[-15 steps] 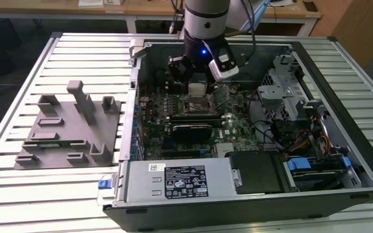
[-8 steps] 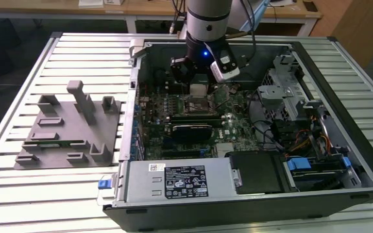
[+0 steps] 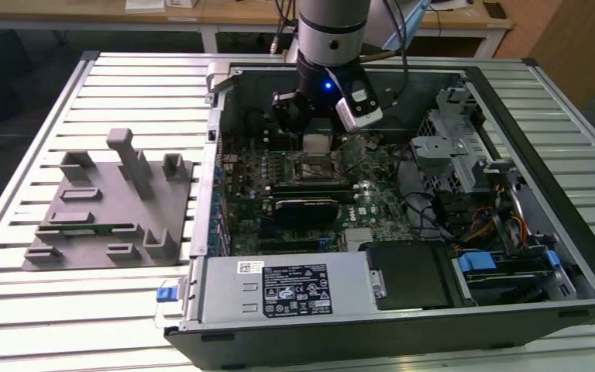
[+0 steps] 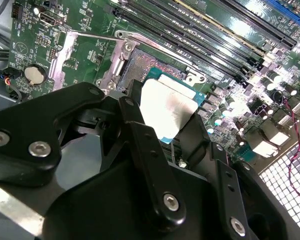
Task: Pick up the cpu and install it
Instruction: 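Place the cpu into insertion slot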
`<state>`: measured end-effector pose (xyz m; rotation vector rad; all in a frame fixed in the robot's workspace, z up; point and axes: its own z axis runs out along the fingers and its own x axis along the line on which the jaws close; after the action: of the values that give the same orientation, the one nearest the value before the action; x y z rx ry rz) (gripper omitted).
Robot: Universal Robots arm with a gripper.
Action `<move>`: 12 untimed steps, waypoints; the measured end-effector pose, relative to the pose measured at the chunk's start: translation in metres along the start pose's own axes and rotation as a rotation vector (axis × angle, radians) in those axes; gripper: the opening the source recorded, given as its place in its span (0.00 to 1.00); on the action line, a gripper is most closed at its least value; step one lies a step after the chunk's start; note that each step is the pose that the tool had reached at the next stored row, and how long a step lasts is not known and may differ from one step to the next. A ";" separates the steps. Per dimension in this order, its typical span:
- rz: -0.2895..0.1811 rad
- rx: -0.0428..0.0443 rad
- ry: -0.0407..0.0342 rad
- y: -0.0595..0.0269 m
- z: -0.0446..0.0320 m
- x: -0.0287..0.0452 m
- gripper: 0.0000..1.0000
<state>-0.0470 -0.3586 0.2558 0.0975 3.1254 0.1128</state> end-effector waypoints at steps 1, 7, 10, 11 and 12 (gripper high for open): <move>0.000 0.0000 0.0000 0.0000 0.0000 0.0000 0.55; 0.002 0.0001 -0.0002 0.0000 0.0000 0.0000 0.55; 0.030 0.0002 -0.0022 0.0000 0.0001 -0.0001 0.55; 0.044 0.0003 -0.0033 0.0000 0.0001 0.0000 0.55; 0.058 0.0005 -0.0043 0.0000 0.0001 -0.0001 0.55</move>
<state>-0.0470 -0.3586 0.2557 0.1883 3.1192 0.1122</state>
